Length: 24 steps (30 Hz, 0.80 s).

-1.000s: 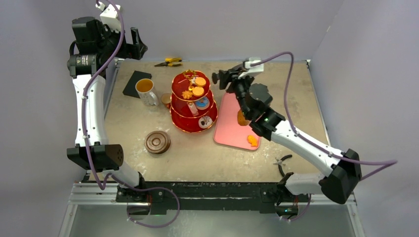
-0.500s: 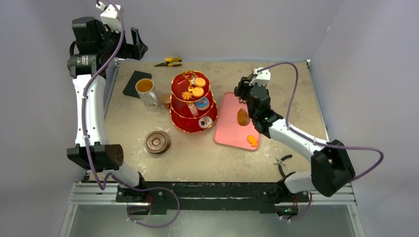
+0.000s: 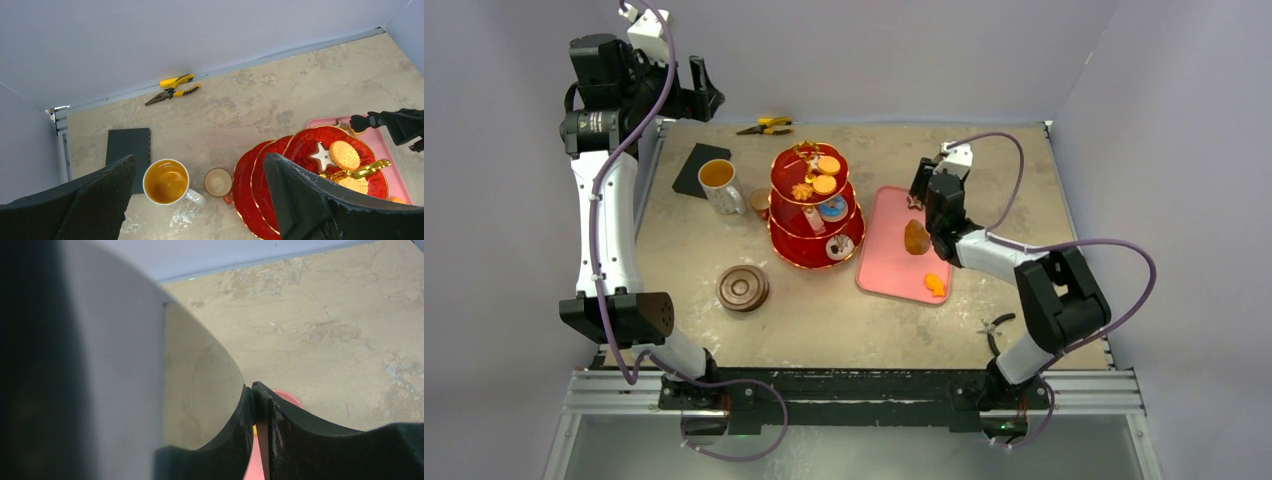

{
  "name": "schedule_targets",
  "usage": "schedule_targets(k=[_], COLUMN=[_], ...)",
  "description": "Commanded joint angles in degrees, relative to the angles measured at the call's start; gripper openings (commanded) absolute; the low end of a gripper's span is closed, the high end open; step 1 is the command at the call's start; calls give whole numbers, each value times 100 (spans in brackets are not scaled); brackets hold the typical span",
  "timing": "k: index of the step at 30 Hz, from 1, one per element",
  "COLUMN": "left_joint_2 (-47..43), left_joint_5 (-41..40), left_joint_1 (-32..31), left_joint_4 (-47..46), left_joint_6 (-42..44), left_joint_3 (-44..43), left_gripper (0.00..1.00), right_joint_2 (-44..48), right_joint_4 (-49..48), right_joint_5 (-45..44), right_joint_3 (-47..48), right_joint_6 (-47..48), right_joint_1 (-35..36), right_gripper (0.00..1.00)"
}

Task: Serve the afternoon tea
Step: Move the tray with dessert.

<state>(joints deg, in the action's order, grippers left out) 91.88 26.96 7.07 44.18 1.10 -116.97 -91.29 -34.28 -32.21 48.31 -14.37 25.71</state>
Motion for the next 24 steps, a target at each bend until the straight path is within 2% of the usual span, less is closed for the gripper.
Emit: schedule_targets(k=[1,11,24], left_joint_2=[-125,-78,-45], left_joint_5=[143,86,88], left_joint_1=[49,49,53], left_joint_4=[-176,-139,-146], left_joint_6=[-31,9,-14], left_joint_3=[-59,-177,-196], left_gripper=[97,97,98], right_joint_2=[-213,-835,-1013], right_joint_4=[-642,-872,-1043], right_joint_5=[23,178,224], right_joint_3=[1,226,312], right_joint_6=[-55,-93,42], right_joint_1=[-74,-74,-58], right_gripper=[59,59,58])
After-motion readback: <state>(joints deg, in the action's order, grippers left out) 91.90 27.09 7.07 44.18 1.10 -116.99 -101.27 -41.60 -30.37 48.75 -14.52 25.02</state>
